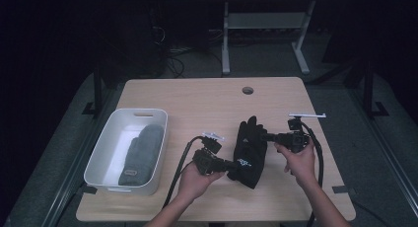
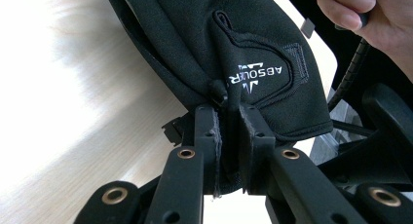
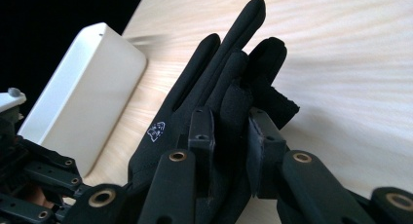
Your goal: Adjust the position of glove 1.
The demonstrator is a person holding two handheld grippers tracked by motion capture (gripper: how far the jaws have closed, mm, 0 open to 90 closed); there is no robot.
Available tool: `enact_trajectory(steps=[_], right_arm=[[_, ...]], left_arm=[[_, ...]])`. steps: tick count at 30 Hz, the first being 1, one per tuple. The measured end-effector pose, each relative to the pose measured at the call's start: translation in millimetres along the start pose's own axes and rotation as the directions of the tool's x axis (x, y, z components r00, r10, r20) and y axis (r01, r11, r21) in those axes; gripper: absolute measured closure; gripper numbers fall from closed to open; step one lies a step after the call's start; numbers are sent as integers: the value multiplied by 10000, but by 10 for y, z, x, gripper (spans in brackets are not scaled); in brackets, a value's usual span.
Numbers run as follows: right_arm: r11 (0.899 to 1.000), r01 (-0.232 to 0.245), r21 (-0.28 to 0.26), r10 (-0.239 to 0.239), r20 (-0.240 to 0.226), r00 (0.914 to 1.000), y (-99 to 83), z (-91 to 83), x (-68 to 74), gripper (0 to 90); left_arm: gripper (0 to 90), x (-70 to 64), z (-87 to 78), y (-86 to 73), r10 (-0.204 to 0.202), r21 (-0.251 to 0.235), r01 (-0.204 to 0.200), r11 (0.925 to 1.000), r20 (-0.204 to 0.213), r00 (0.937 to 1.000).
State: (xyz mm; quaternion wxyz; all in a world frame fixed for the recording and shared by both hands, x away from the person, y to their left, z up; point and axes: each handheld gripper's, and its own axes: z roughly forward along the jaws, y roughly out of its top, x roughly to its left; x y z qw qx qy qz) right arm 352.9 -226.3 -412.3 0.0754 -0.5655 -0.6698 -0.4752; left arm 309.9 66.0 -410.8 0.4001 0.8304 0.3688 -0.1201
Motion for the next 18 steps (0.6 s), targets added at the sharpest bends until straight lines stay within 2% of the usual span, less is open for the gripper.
enact_trajectory(steps=[8,18], right_arm=[[9998,196,-54,-197,-320,9993,123,32,157,746],[9999,118,1,-118,-604,9981,222,106,266,745]], left_arm=[[805,23,-158,2,2,-227,-4,9997,-68,10000],[805,51,-317,15,-52,-441,46,9990,-133,9999]])
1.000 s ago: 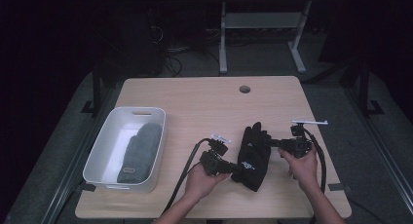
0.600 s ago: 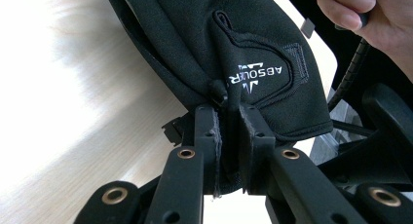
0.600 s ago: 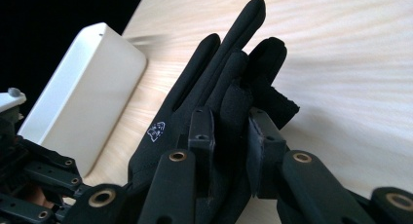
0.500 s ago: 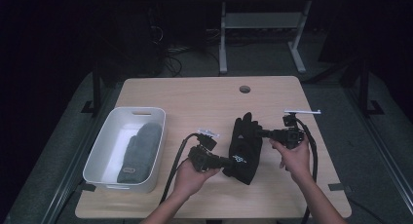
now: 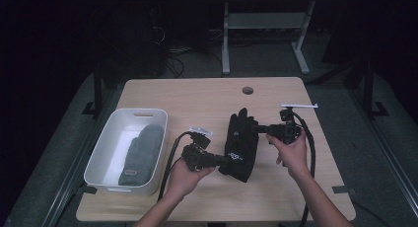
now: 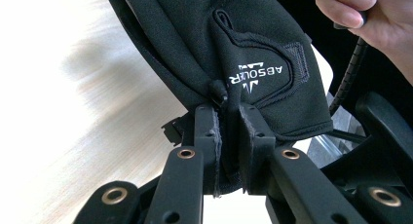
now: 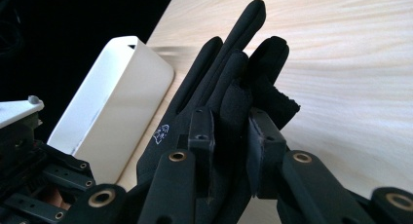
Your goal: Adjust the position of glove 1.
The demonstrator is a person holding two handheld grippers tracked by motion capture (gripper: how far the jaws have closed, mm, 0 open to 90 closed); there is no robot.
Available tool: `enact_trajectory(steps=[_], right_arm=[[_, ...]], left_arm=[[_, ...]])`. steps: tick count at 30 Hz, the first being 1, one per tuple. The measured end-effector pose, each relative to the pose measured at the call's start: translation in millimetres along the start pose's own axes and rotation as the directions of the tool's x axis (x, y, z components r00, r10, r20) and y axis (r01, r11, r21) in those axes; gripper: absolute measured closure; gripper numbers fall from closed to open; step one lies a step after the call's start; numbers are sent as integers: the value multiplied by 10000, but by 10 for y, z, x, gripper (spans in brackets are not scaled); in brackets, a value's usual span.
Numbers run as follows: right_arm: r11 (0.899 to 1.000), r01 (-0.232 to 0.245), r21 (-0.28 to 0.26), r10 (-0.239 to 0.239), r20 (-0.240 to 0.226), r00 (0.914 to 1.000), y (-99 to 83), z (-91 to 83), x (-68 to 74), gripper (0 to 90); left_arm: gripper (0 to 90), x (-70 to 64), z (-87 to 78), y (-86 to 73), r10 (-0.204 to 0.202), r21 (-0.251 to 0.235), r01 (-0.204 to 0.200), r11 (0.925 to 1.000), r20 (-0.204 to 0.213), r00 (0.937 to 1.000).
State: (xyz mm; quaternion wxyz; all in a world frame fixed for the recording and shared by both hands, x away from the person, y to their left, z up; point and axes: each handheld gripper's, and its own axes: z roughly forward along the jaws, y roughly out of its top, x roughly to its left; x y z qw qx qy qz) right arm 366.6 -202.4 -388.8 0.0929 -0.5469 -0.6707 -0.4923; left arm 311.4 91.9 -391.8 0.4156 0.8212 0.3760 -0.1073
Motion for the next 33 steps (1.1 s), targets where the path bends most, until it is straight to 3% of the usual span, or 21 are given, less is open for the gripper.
enact_trajectory(steps=[33], right_arm=[[9994,354,-46,-357,-771,9964,347,281,492,743]], left_arm=[[805,117,-640,33,-117,-853,95,9963,-255,9996]])
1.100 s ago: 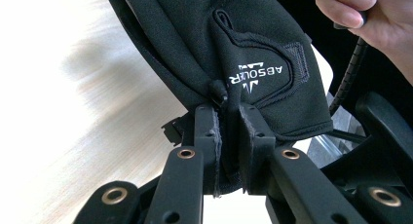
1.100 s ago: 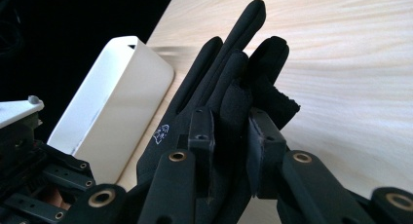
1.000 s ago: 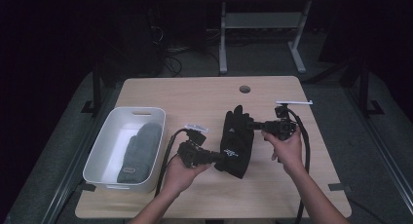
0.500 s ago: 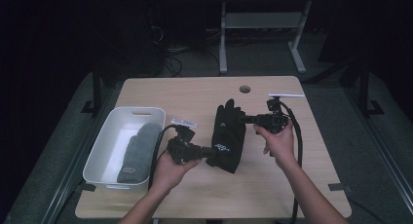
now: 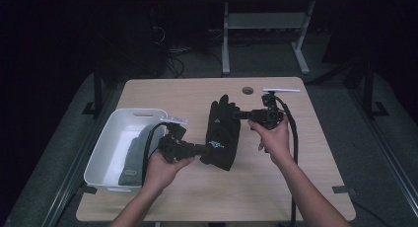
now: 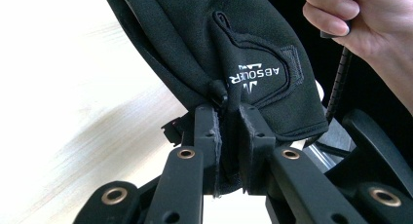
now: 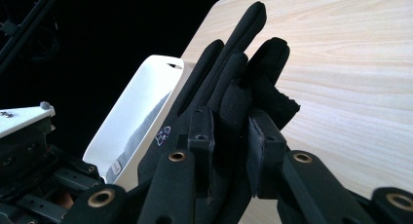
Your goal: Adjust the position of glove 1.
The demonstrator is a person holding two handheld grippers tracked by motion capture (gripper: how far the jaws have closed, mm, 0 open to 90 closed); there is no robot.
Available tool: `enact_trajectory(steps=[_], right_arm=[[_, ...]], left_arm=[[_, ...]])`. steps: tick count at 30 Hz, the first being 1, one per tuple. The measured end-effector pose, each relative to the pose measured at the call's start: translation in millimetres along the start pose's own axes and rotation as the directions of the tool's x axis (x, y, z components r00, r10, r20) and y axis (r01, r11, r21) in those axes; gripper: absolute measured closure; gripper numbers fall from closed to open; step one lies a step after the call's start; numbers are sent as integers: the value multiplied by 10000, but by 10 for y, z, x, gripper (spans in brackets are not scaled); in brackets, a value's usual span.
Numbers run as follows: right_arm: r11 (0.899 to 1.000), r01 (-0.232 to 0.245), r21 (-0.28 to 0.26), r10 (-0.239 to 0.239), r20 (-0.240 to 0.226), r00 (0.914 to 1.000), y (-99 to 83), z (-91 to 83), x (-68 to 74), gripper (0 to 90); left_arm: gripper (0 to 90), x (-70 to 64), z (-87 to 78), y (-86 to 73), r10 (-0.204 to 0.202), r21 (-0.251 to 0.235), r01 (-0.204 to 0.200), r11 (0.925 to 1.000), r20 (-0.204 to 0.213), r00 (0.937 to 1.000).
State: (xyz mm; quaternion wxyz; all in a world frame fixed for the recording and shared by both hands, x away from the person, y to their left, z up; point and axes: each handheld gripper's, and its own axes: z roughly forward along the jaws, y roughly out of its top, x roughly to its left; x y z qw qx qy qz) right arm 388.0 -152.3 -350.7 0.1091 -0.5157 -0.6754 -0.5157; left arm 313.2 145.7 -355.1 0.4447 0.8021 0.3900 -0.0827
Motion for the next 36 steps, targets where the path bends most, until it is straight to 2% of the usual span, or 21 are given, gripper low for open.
enact_trajectory(steps=[14,36], right_arm=[[9996,242,159,-240,-130,9996,90,146,148,743],[9973,612,411,-597,-363,9976,199,380,365,741]], left_arm=[[804,57,-182,-25,-42,-195,41,9998,-44,10000],[803,127,-441,-81,-213,-496,195,9986,-351,9992]])
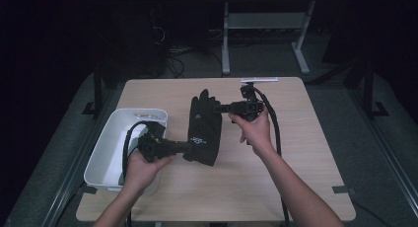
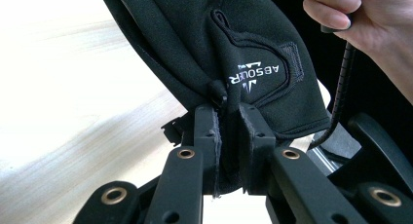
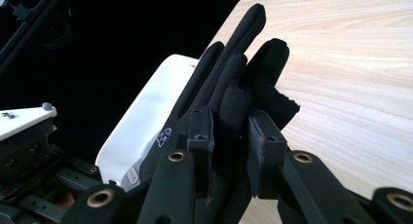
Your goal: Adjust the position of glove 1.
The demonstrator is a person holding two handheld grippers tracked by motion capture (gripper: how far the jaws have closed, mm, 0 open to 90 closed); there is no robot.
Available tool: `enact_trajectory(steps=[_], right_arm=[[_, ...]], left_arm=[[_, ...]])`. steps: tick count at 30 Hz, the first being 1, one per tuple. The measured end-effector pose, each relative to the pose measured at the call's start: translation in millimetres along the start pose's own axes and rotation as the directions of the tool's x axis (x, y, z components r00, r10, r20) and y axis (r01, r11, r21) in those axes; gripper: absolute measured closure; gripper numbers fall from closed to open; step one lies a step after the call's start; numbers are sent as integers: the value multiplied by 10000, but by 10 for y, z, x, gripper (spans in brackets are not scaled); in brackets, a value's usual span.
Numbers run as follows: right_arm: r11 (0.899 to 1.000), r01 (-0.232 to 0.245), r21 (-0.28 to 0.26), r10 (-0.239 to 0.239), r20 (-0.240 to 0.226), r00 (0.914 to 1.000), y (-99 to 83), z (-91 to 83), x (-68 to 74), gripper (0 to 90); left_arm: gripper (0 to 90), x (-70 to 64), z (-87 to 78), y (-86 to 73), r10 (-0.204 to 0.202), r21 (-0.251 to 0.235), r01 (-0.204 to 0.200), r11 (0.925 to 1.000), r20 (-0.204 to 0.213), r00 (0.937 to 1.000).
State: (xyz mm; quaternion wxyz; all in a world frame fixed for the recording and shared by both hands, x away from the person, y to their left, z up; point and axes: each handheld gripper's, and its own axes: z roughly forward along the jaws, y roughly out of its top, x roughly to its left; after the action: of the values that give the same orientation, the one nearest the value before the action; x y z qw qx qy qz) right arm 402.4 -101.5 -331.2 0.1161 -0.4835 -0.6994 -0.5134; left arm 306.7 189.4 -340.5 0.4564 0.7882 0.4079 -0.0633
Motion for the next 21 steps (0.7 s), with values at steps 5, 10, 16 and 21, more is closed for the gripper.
enact_trajectory(steps=[5,10,16,21], right_arm=[[10000,-26,63,26,-57,10000,27,49,30,741],[9999,30,164,-28,-116,9999,58,129,84,740],[9996,70,276,-65,-177,9998,67,206,116,740],[9991,206,367,-198,-230,9995,76,250,178,739]], left_arm=[[803,26,-61,-12,-68,-64,67,10000,-44,10000],[803,63,-116,-41,-187,-150,186,9997,-76,9998],[803,101,-189,-74,-205,-196,203,9996,-142,9997],[804,118,-240,-107,-284,-268,281,9992,-117,9995]])
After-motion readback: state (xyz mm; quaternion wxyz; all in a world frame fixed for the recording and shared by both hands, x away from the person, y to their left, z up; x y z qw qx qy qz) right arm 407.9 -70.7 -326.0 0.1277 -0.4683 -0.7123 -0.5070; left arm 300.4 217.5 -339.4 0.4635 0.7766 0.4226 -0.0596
